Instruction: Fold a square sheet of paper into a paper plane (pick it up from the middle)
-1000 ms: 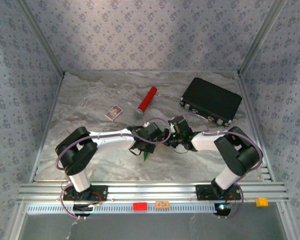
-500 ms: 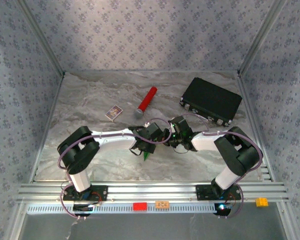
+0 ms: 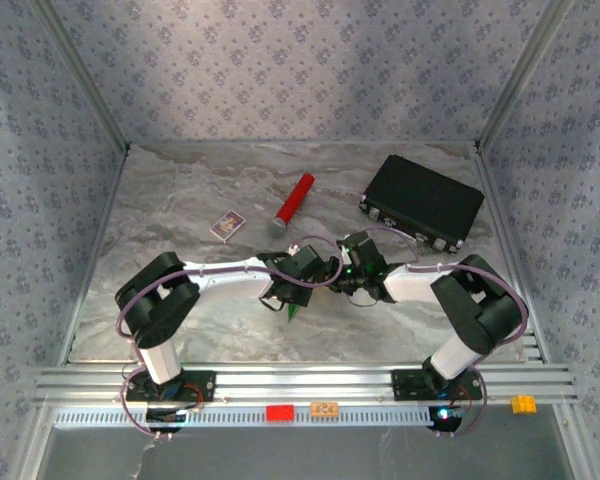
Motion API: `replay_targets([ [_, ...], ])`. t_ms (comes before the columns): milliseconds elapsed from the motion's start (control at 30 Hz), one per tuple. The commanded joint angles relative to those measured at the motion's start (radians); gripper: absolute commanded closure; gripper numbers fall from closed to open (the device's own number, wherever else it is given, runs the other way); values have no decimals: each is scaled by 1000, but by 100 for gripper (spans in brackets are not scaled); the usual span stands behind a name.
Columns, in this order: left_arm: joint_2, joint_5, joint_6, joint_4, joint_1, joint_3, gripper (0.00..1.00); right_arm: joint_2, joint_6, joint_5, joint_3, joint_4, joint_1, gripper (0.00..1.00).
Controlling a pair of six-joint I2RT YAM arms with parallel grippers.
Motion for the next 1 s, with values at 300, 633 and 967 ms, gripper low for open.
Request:
replay_targets([
  [300, -96, -86, -215, -139, -9, -13, 100, -183, -78, 56, -51, -168, -55, 77],
  [633, -60, -72, -242, -148, -24, 2, 98, -211, -78, 62, -80, -169, -67, 76],
  [967, -29, -63, -251, -150, -31, 14, 95, -210, -76, 65, -82, -166, -67, 75],
])
